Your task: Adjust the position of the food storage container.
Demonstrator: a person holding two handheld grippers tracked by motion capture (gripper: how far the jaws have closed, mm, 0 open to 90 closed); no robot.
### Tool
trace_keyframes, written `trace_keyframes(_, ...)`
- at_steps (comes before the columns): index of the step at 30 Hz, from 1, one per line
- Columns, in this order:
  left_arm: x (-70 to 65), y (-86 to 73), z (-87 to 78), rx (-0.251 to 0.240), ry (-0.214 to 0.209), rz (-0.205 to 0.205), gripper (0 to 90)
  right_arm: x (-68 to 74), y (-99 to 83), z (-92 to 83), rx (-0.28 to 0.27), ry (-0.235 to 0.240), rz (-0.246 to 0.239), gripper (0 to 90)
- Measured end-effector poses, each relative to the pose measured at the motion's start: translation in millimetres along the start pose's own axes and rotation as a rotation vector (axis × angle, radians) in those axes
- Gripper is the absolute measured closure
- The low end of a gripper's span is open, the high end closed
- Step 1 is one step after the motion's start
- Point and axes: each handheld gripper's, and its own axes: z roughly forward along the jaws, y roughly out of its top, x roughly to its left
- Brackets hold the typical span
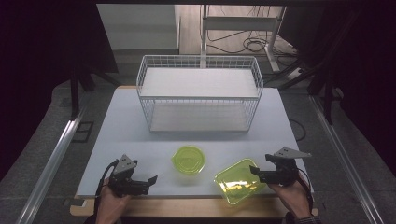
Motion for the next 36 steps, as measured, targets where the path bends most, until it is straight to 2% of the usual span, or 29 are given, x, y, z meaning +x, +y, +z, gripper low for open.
trace_keyframes(5, -3.1, 0.4, 1.0, 0.006, -0.02, 0.014, 2.1, -0.1, -1.5, 1.7, 0.004, 0.008, 0.001, 20.4)
trace_keyframes(6, -4.1, 1.2, 0.2, 0.003, -0.006, 0.018, 3.7, 0.8, -1.5, 2.2, 0.006, 0.007, -0.006, 20.6)
trace_keyframes(9, -5.1, 2.1, -1.6, -0.008, 0.0, 0.025, 7.3, 1.5, -1.4, 2.1, 0.002, 0.002, -0.011, 20.6)
trace_keyframes(13, -7.8, 3.8, -3.8, -0.022, -0.017, 0.038, 20.1, 2.3, -1.4, 1.6, -0.012, 0.005, -0.015, 20.7)
trace_keyframes(14, -10.9, 6.1, -5.0, -0.034, -0.04, 0.046, 23.5, 2.5, -1.4, 1.7, -0.017, 0.003, -0.018, 20.7)
trace_keyframes(15, -10.9, 6.1, -5.0, -0.034, -0.04, 0.046, 27.8, 2.5, -1.4, 1.7, -0.017, 0.003, -0.018, 20.7)
trace_keyframes(16, -13.9, 8.3, -6.1, -0.046, -0.059, 0.053, 27.8, 2.5, -1.5, 1.7, -0.019, 0.001, -0.019, 20.7)
trace_keyframes(18, -22.2, 13.7, -8.4, -0.065, -0.087, 0.073, 38.7, 3.2, -1.3, 1.4, -0.023, -0.004, -0.023, 20.4)
trace_keyframes(20, -28.8, 17.2, -7.8, -0.07, -0.099, 0.082, 45.7, 4.0, -1.0, 0.7, -0.028, -0.01, -0.028, 20.4)
trace_keyframes(22, -32.8, 19.2, -6.4, -0.067, -0.107, 0.086, 52.6, 4.3, -0.8, 0.3, -0.032, -0.011, -0.031, 20.3)
trace_keyframes(23, -35.9, 20.7, -4.6, -0.059, -0.117, 0.088, 52.6, 4.7, -0.6, -0.2, -0.036, -0.012, -0.032, 20.3)
trace_keyframes(25, -41.7, 23.3, -1.1, -0.047, -0.127, 0.101, 58.2, 5.2, -0.4, -0.6, -0.038, -0.013, -0.034, 20.3)
trace_keyframes(27, -47.7, 26.2, 2.4, -0.037, -0.145, 0.114, 65.5, 5.6, -0.4, -0.7, -0.039, -0.014, -0.036, 20.3)
trace_keyframes(28, -52.0, 28.9, 4.7, -0.038, -0.17, 0.118, 71.8, 5.7, -0.5, -0.3, -0.038, -0.015, -0.036, 20.2)
trace_keyframes(31, -55.1, 31.5, 6.4, -0.038, -0.181, 0.125, 79.4, 6.1, -0.6, 0.5, -0.034, -0.015, -0.04, 20.2)
trace_keyframes(32, -56.4, 33.0, 7.0, -0.04, -0.19, 0.125, 79.4, 6.4, -0.6, 0.7, -0.031, -0.017, -0.043, 20.2)
trace_keyframes(34, -57.8, 35.9, 8.2, -0.037, -0.216, 0.121, 87.6, 8.2, -0.1, 0.7, -0.032, -0.025, -0.058, 20.2)
trace_keyframes(36, -60.6, 38.6, 9.0, -0.039, -0.218, 0.129, 88.3, 8.5, 0.0, 0.8, -0.032, -0.025, -0.06, 20.2)
